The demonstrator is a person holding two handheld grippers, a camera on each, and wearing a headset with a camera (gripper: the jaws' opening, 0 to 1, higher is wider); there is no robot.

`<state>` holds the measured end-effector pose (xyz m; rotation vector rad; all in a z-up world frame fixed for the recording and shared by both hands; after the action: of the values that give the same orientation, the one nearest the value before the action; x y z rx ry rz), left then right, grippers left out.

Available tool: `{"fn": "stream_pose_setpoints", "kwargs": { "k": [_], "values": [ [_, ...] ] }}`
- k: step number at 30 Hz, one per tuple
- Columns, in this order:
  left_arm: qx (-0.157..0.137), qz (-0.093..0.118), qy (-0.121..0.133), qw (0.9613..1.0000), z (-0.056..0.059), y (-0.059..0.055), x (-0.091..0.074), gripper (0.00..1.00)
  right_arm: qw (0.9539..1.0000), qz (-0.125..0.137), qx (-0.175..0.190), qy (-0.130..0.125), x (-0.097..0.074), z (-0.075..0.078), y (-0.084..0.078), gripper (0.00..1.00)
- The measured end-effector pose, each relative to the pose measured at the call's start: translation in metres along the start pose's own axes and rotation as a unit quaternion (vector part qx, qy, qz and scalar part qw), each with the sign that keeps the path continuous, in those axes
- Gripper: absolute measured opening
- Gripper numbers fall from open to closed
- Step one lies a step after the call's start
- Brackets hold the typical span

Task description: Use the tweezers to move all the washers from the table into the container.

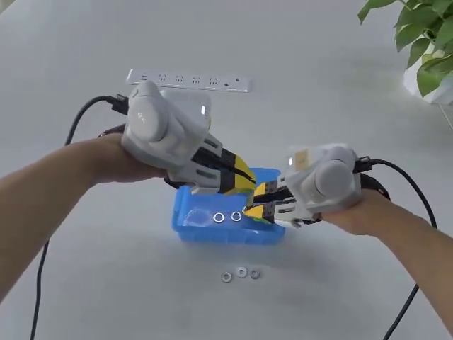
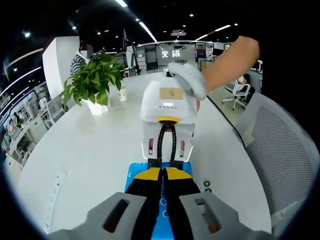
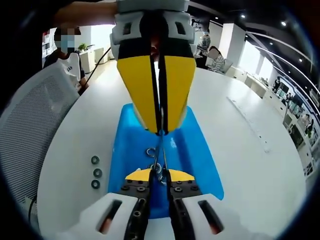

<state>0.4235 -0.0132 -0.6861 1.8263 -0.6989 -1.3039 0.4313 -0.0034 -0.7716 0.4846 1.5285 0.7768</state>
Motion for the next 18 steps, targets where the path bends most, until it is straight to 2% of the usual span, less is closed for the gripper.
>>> {"fn": "stream_pose_setpoints", "kwargs": {
  "k": [7,18],
  "values": [
    [-0.003,0.002,0.001,1.0000,-0.001,0.003,-0.002,0.05,0.9999,0.008,0.006,-0.010,-0.006,0.000,0.001,0.13],
    [-0.016,0.002,0.003,0.9999,-0.003,0.009,-0.008,0.05,0.9990,0.022,0.015,-0.035,-0.027,0.002,0.007,0.19]
  ]
}}
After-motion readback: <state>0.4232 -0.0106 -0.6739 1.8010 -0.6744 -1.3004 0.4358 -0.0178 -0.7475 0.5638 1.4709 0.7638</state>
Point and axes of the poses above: the centre of the closed fingertips' face, and the gripper's own axes: x roughly forward along the fingers, z roughly to its right, y roughly out of its top, the point moved 1 cm from there along -x, roughly backward along the fingers, and after that the axes turned 8 degrees about y, right-handed, at the moved point
